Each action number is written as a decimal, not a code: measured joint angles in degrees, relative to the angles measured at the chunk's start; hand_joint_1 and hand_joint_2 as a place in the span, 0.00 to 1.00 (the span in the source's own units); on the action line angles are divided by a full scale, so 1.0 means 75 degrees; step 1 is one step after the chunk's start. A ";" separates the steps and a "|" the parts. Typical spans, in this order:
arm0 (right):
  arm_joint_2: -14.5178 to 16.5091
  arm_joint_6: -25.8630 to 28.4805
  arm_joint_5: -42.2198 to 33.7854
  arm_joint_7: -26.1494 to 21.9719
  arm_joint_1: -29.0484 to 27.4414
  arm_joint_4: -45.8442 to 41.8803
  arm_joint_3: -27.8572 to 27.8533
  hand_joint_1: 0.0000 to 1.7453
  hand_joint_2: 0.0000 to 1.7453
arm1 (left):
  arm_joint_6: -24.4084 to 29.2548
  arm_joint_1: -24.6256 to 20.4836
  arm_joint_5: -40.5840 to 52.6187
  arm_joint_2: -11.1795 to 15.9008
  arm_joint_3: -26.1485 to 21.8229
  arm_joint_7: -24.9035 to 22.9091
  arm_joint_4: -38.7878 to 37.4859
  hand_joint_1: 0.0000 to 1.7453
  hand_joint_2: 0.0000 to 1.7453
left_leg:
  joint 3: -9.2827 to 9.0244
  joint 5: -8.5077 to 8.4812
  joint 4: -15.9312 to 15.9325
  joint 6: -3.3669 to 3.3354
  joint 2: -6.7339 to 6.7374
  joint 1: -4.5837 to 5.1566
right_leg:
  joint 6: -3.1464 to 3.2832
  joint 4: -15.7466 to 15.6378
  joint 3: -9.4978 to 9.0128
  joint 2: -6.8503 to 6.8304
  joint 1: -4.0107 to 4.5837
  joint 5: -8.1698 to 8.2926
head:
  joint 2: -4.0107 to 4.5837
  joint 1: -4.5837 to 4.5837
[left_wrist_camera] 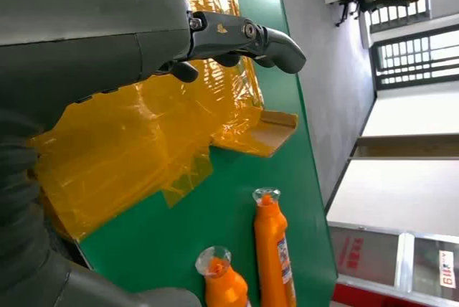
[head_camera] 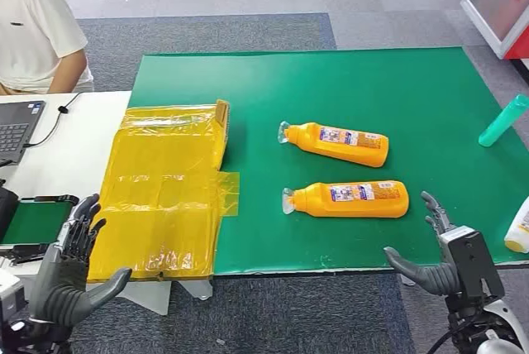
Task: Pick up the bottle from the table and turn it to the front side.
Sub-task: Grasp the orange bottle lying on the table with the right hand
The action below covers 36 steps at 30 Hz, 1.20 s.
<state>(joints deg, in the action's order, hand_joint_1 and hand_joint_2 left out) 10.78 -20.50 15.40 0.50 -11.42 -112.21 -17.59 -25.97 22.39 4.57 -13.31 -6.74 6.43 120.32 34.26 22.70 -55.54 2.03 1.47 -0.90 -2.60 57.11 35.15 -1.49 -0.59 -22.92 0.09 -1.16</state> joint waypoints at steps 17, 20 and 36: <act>0.0000 -0.0076 0.0264 -0.0058 -0.0009 0.0000 0.0000 0.00 1.00 | 0.0033 -0.0009 -0.0005 0.0002 -0.0009 0.0003 0.0000 0.00 1.00 | 0.0000 0.0000 0.0000 0.0000 0.0000 0.0000 | 0.0000 0.0000 -0.0001 0.0000 0.0000 0.0000 | 0.0000 0.0001; 0.0002 -0.0058 0.0421 -0.0023 0.0029 0.0000 0.0007 0.00 1.00 | 0.0001 0.0006 -0.0101 0.0007 -0.0051 0.0012 0.0000 0.00 1.00 | 0.0001 0.0000 0.0000 0.0000 0.0000 0.0000 | 0.0000 0.0000 -0.0004 0.0000 0.0000 0.0000 | 0.0000 0.0000; -0.0295 0.0598 0.4668 0.0848 0.0826 0.1128 0.1656 0.00 1.00 | -0.1022 -0.0024 -0.0180 0.0035 -0.1027 0.0156 -0.0211 0.00 1.00 | -0.0003 -0.0006 0.0000 0.0003 0.0000 0.0000 | 0.0000 0.0001 -0.0008 -0.0001 0.0000 0.0001 | 0.0000 0.0000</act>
<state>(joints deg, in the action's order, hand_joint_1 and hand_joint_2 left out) 8.56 -16.02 50.40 6.86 -5.23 -103.75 -5.17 -33.63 22.21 3.22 -13.05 -14.45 7.59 118.74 34.23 22.65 -55.55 2.05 1.47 -0.90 -2.60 57.11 35.09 -1.50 -0.59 -22.91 0.09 -1.16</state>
